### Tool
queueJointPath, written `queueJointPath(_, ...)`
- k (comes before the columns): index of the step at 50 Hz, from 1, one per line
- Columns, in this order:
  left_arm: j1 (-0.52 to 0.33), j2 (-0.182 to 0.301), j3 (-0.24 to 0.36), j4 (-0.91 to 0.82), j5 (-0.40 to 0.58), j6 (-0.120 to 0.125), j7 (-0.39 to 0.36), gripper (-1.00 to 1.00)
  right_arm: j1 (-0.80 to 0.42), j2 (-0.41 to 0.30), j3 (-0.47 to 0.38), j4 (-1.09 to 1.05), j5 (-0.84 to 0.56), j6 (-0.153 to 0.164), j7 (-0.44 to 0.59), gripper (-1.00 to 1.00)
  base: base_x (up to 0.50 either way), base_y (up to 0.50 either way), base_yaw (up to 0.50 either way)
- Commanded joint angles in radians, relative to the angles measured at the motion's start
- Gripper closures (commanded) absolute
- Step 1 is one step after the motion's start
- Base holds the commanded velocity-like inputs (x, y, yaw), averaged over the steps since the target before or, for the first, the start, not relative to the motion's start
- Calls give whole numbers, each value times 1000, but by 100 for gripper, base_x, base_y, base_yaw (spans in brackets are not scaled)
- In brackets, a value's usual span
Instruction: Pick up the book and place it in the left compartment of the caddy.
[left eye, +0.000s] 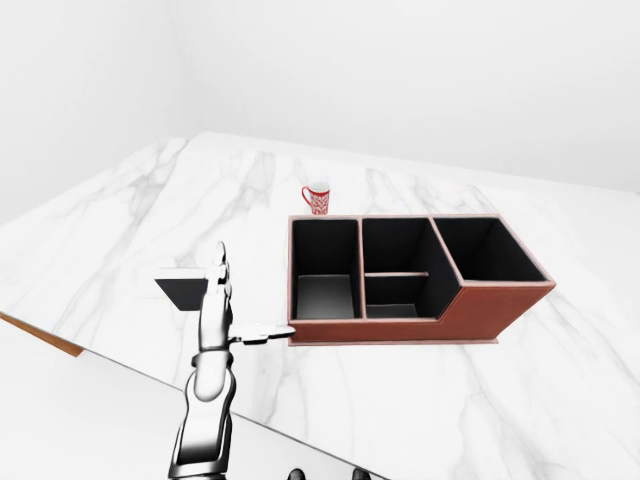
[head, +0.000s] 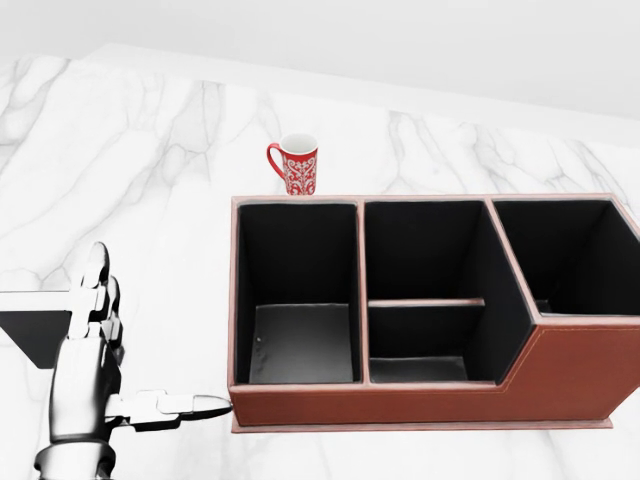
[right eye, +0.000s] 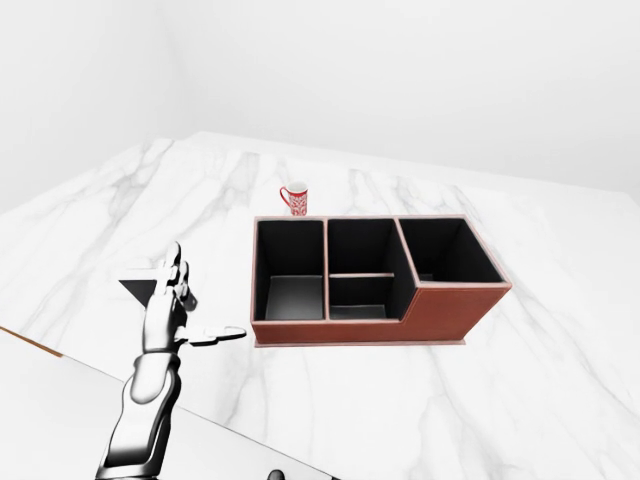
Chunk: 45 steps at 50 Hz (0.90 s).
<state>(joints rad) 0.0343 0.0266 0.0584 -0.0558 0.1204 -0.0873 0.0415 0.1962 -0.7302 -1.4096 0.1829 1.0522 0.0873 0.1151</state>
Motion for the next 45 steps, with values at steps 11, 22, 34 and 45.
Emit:
queueJointPath(11,40,12,7,-271,573,171,214,-100,1,-1,-1,-2,3,0,0,-100,0,0,0)
queueJointPath(22,35,46,25,-188,848,175,353,-100,3,-1,-5,-7,5,0,-6,-100,0,0,0)
queueJointPath(34,44,67,69,-270,1032,175,340,-100,1,-2,0,-1,4,0,-10,-100,0,0,0)
queueJointPath(45,28,89,68,-232,1206,175,313,-100,-2,-4,0,0,1,0,-12,-100,0,0,0)
